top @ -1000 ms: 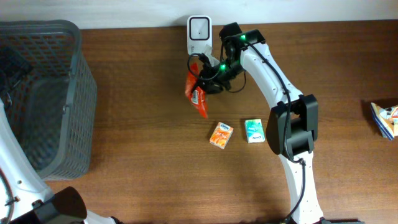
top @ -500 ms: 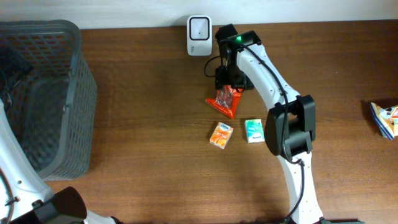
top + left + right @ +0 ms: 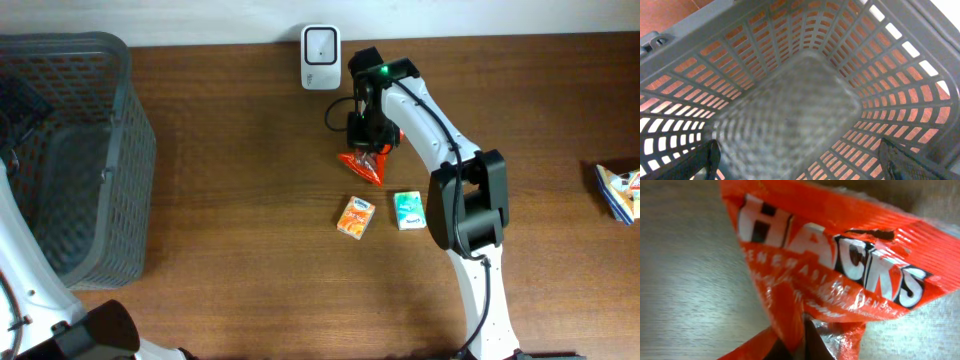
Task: Scan the item barcode
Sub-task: 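Lift the red candy bag toward the white scanner, then hold the red candy bag barcode in front of the scanner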
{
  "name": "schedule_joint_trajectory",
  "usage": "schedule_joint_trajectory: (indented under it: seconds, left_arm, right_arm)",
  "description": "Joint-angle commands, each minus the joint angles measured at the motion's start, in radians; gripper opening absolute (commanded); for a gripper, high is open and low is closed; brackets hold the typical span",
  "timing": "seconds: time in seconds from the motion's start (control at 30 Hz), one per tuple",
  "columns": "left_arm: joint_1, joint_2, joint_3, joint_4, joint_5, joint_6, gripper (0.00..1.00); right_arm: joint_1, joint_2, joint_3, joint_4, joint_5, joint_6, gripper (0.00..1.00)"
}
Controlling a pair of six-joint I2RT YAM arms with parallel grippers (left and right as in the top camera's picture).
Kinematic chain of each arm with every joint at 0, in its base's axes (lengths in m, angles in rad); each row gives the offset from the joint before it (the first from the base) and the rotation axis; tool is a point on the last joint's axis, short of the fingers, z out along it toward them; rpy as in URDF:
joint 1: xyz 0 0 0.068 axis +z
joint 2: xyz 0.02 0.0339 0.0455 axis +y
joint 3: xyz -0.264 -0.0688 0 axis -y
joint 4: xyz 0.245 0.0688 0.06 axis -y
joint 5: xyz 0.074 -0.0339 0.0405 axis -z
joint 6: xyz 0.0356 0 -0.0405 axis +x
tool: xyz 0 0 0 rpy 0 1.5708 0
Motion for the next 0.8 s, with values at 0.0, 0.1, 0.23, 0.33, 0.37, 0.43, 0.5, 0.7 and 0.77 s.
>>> schedule_joint_trajectory:
  seconds: [0.0, 0.1, 0.23, 0.33, 0.37, 0.43, 0.5, 0.7, 0.77]
  left_arm:
    - [0.006, 0.002, 0.004, -0.001, -0.003, -0.01, 0.99]
    - [0.006, 0.002, 0.004, -0.001, -0.003, -0.01, 0.99]
    - [0.006, 0.002, 0.004, -0.001, -0.003, -0.01, 0.99]
    - [0.006, 0.002, 0.004, -0.001, -0.003, -0.01, 0.99]
    - [0.006, 0.002, 0.004, -0.001, -0.003, -0.01, 0.99]
    - [0.006, 0.002, 0.004, -0.001, -0.003, -0.01, 0.99]
    - [0.006, 0.002, 0.004, -0.001, -0.003, -0.01, 0.99]
    - [0.006, 0.002, 0.004, -0.001, -0.003, -0.01, 0.99]
    - [0.006, 0.002, 0.004, -0.001, -0.003, -0.01, 0.99]
  right_arm:
    - [0.001, 0.005, 0.163, 0.023, 0.051, -0.107, 0.04]
    - [0.025, 0.005, 0.247, 0.142, 0.21, -0.164, 0.04]
    - [0.076, 0.008, 0.237, 0.428, 0.214, -0.377, 0.04]
    - [0.107, 0.02, 0.235, 0.581, 0.242, -0.599, 0.04]
    - [0.113, 0.028, 0.235, 0.62, 0.299, -0.631, 0.04]
    - [0.113, 0.05, 0.235, 0.678, 0.38, -0.647, 0.04]
    - [0.113, 0.056, 0.235, 0.681, 0.423, -0.646, 0.04]
    - [0.129, 0.057, 0.235, 0.544, 0.203, -0.533, 0.36]
    - [0.141, 0.074, 0.235, 0.499, 0.016, -0.532, 0.67]
